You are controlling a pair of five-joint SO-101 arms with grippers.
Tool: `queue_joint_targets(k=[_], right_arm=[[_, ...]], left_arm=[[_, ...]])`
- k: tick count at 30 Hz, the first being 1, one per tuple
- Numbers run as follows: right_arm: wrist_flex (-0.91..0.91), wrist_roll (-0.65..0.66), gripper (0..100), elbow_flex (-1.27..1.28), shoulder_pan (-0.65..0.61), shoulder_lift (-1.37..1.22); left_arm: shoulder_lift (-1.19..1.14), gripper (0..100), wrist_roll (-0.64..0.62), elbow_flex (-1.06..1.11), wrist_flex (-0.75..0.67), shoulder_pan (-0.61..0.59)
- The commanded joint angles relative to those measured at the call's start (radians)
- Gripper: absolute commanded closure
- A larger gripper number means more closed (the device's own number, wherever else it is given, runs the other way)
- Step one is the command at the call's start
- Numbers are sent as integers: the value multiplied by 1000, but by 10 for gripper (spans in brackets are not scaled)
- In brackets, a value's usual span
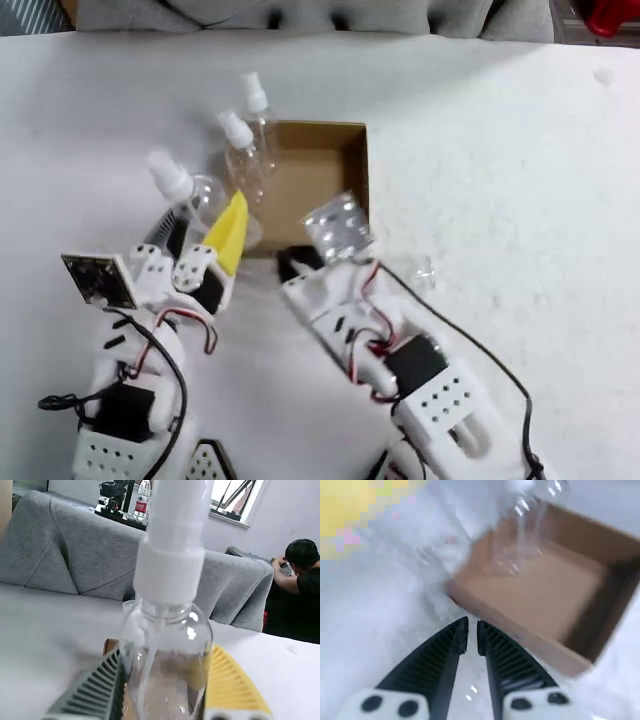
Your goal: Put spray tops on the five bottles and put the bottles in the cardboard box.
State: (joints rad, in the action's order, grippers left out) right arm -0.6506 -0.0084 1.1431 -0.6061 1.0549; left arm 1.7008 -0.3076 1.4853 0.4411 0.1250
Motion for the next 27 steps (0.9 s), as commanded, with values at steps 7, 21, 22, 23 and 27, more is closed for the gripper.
queue_joint_targets(k=[7, 21, 22, 23, 27], right_arm=[[-237, 124, 981, -55, 314, 22], [-48, 341, 981, 239, 691, 22], [-41, 341, 981, 244, 700, 22], [-39, 341, 981, 245, 711, 22], [-39, 342, 981, 247, 728, 22]], left_arm=[[8, 980, 43, 0, -84, 12], [-292, 980, 40, -170, -149, 12], [-332, 980, 40, -190, -161, 8], [-366, 980, 40, -203, -186, 5], [-472, 980, 48, -187, -307, 2]])
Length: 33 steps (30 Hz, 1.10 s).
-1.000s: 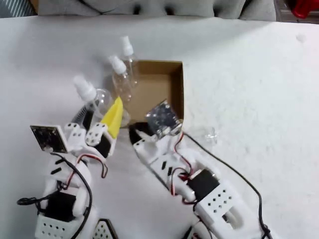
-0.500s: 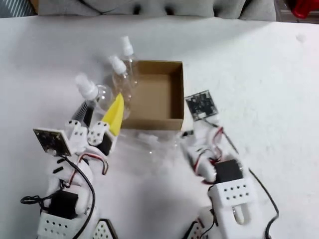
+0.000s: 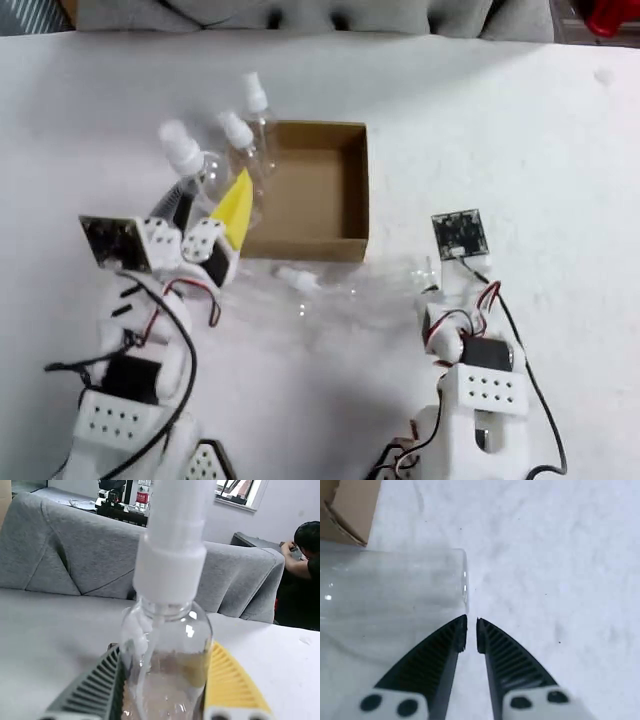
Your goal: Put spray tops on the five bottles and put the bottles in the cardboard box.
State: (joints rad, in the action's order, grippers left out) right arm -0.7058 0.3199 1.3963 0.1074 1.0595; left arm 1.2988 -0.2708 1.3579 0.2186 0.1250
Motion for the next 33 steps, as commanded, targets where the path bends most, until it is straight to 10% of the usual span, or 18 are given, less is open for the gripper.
queue_joint_targets(k=[1, 33], right_arm=[[16, 14, 981, -6, 15, 16], [10, 75, 981, -6, 13, 16]], left_arm=[[-91, 980, 11, -46, -107, 2], [-679, 980, 89, 15, -614, -38]])
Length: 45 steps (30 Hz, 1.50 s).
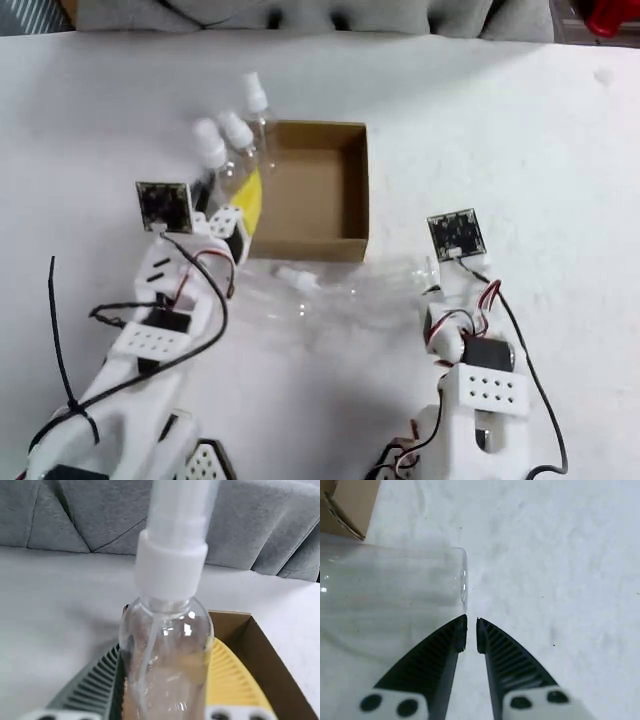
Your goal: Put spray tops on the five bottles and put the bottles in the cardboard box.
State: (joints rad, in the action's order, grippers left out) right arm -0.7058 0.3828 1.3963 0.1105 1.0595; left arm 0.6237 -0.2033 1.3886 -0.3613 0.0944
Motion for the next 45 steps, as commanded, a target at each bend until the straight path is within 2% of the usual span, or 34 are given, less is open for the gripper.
queue_joint_targets(k=[1, 16, 26, 45], right_arm=[[10, 14, 981, -6, 10, 16], [8, 18, 981, -6, 10, 15], [8, 20, 981, -6, 10, 13], [8, 21, 981, -5, 12, 13]], left_arm=[[-8, 980, 21, -15, -34, -8], [-139, 980, 29, -20, -129, -12], [-294, 980, 29, -101, -132, -27], [-312, 980, 29, -80, -130, -24]])
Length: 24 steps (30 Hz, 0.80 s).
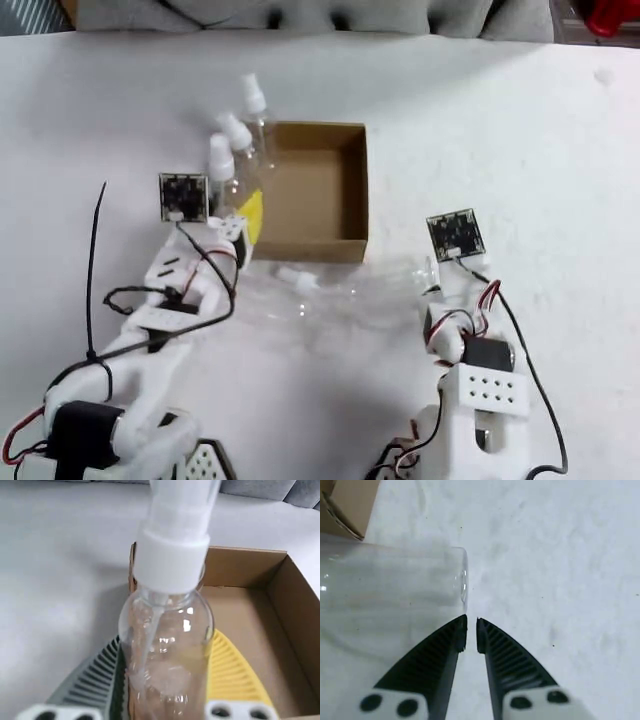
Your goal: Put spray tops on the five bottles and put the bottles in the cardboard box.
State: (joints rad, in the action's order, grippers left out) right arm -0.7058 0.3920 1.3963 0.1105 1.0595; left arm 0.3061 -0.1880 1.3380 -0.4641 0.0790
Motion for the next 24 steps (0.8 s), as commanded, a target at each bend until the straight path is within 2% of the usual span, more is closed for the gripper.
queue_joint_targets(k=[1, 4, 11, 24], right_arm=[[8, 12, 981, -5, 12, 13], [8, 12, 981, -5, 12, 13], [8, 12, 981, -5, 31, 15], [8, 12, 981, -5, 30, 13]], left_arm=[[5, 980, 14, -29, -28, -10], [5, 972, 14, -29, -26, -12], [5, 832, 14, -15, -21, -13], [5, 826, 14, -12, -21, -15]])
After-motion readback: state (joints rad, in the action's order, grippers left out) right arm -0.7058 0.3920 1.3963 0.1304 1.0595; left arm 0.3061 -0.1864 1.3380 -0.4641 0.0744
